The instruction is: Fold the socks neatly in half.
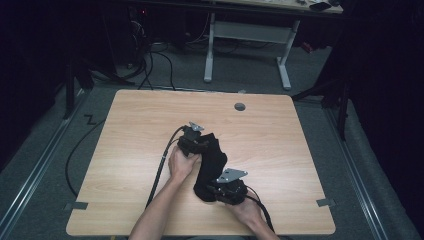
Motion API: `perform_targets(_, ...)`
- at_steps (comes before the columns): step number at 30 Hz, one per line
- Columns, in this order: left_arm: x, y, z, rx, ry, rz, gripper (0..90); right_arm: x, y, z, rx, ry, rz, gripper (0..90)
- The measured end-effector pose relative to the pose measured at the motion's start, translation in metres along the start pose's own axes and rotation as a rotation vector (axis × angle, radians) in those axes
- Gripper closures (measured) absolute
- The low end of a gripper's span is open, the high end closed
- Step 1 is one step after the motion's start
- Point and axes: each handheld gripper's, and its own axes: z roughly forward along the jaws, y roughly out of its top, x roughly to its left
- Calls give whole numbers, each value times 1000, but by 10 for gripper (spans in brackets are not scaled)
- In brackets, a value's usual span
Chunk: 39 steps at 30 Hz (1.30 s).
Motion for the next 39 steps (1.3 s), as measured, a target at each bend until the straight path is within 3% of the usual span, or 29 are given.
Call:
perform_targets(8,1,1,4,36,-3,33,763,-1,0,0,4,6,3,684)
perform_targets(12,-3,7,1,37,6,82,853,-1,0,0,3,9,2,684)
perform_targets(16,-6,13,-5,1,12,108,871,-1,0,0,3,9,2,684)
perform_targets(21,-2,19,-20,-94,44,110,877,0,-1,0,-2,4,1,684)
perform_targets(23,2,17,-19,-101,68,102,877,0,-1,0,-2,3,-1,684)
perform_targets(28,7,9,2,-40,90,83,863,0,0,0,-1,3,-4,683)
perform_targets(31,8,5,10,-13,102,57,738,-2,0,0,2,11,13,665)
perform_targets(33,9,4,5,-32,100,38,651,-2,0,-3,-4,3,23,652)
perform_targets(36,6,1,-9,-58,84,52,577,-11,3,-16,-85,2,90,672)
perform_targets(39,-1,-6,-23,-64,69,92,535,-24,10,-27,-105,-57,141,702)
